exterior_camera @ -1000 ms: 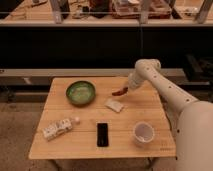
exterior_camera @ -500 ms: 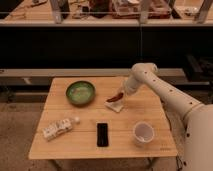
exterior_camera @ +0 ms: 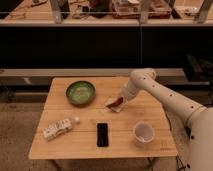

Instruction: Place the pepper on the white sponge

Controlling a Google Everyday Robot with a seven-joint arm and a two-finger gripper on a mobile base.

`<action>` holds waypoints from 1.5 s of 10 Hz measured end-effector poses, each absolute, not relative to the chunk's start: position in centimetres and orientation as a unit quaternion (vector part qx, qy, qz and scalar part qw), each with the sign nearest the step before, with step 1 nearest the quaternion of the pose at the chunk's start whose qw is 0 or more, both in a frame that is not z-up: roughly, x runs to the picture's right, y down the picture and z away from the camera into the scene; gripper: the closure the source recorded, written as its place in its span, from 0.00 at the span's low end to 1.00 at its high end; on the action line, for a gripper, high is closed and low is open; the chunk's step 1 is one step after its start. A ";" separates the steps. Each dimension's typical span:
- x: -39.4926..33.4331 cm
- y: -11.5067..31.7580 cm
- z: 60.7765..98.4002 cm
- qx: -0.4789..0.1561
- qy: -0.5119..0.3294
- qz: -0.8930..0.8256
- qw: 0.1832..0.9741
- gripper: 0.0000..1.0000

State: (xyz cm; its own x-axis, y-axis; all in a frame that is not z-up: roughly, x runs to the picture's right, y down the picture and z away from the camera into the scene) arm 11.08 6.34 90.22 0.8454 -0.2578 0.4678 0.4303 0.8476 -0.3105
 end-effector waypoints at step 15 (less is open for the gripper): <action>9.6 6.4 91.0 -0.197 -0.202 -0.185 0.941 0.23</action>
